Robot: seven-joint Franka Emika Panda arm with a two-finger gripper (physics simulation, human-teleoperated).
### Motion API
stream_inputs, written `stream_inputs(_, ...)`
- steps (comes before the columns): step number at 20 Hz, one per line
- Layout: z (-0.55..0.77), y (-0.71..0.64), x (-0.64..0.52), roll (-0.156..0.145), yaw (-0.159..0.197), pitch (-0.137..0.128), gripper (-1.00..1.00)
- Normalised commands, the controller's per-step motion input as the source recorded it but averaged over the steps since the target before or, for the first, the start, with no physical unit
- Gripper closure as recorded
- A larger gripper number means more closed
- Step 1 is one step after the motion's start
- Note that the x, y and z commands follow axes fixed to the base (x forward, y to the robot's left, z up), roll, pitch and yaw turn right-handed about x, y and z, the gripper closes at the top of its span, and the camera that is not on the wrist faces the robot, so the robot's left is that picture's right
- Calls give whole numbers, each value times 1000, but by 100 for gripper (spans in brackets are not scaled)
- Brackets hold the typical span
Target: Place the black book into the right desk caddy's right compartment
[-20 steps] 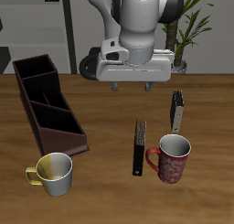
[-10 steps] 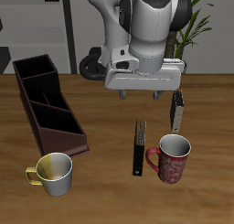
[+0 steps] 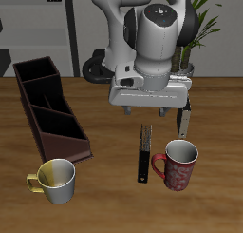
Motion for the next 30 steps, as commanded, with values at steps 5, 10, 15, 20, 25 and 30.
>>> stream_inputs(5,-353,9,78,0,-17,25,-100)
stream_inputs(10,-314,3,102,-1,-26,38,-100)
stream_inputs(15,-350,-48,51,14,-21,45,-100)
stream_inputs(20,-314,-60,32,0,-6,40,-100)
stream_inputs(25,-192,-138,9,1,-38,22,100)
stream_inputs(30,-4,-93,10,-6,-10,-2,100)
